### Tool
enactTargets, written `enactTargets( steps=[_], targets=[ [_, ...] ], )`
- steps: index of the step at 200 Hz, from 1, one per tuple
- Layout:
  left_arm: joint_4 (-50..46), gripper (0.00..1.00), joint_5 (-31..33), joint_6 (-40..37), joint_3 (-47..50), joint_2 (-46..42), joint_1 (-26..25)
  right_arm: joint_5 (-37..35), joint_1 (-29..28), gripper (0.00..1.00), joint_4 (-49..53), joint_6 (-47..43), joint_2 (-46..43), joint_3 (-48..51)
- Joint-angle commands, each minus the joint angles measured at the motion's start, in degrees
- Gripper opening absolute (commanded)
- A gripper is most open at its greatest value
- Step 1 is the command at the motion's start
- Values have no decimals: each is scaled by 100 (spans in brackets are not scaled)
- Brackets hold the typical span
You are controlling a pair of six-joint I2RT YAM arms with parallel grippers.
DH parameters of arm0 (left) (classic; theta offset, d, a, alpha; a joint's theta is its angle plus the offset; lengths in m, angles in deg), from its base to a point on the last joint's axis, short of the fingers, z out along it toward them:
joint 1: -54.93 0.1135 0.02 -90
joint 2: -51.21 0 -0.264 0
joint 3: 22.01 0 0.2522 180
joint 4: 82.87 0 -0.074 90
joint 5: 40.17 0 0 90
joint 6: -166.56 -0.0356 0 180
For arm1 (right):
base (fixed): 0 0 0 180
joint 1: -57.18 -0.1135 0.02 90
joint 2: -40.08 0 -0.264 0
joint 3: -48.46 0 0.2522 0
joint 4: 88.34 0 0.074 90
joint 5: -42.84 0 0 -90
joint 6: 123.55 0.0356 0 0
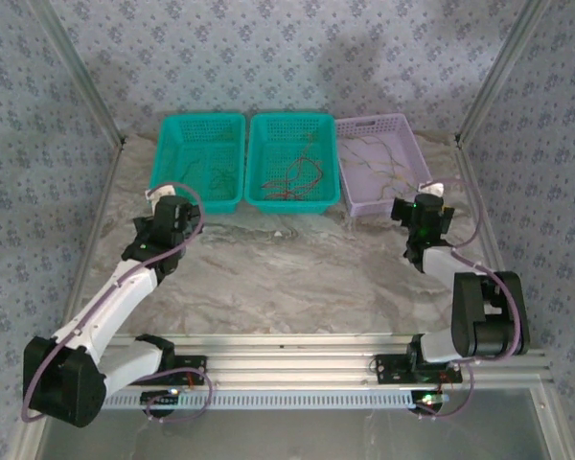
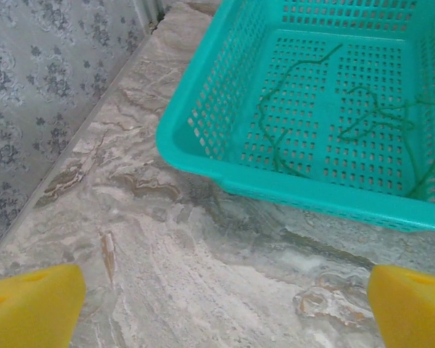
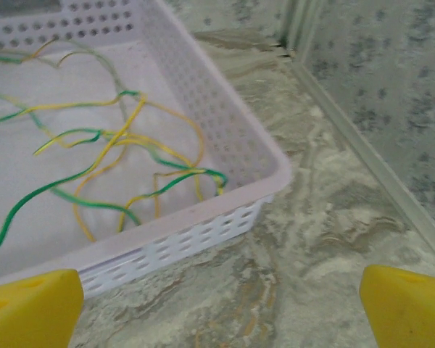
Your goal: Untangle the cables
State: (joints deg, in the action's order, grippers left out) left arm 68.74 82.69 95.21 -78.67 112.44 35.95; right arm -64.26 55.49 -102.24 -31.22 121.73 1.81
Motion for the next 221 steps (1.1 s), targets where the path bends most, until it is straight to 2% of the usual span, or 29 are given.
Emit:
enactTargets(
  steps=[1,9,22,55,71,82,92,119,143,161,175,193,213,221],
  targets=[
    [275,100,74,38,118,42,85,529,-241,100,-1032,-791,390,532],
    [310,100,103,19,147,53,113,204,-247,100,-859,-592,337,518],
    [362,100,193,2,199,43,149,138,-77,100,-1447,-362,392,814],
    [608,100,189,-149,335,81,293,565,78,100,-1525,-268,384,928],
    [602,100,149,-117,318,191,429,798,96,100,-2726,-426,741,1311],
    [634,100,61,-128,317,227,527,865,56,100,-2221,-465,501,1280],
    [701,100,19,-188,326,277,615,905,117,100,-2526,-430,626,1317],
    [799,100,-239,-256,301,549,953,797,199,100,-2059,-255,549,1145],
    [991,100,-682,-236,365,673,1309,791,196,100,-2150,-267,578,1167],
    [1378,100,-602,-670,413,917,1424,780,191,100,-2149,-275,572,1161],
    [1686,100,-664,-661,509,1159,1690,752,170,100,-2158,-285,572,1174],
    [2624,100,-935,-562,937,1328,1952,752,169,100,-2156,-286,573,1170],
    [3509,100,-1007,-778,1177,1745,1990,752,169,100,-2156,-286,574,1167],
    [4004,100,-804,-834,1337,1863,1919,752,169,100,-2156,-286,571,1162]
  ],
)
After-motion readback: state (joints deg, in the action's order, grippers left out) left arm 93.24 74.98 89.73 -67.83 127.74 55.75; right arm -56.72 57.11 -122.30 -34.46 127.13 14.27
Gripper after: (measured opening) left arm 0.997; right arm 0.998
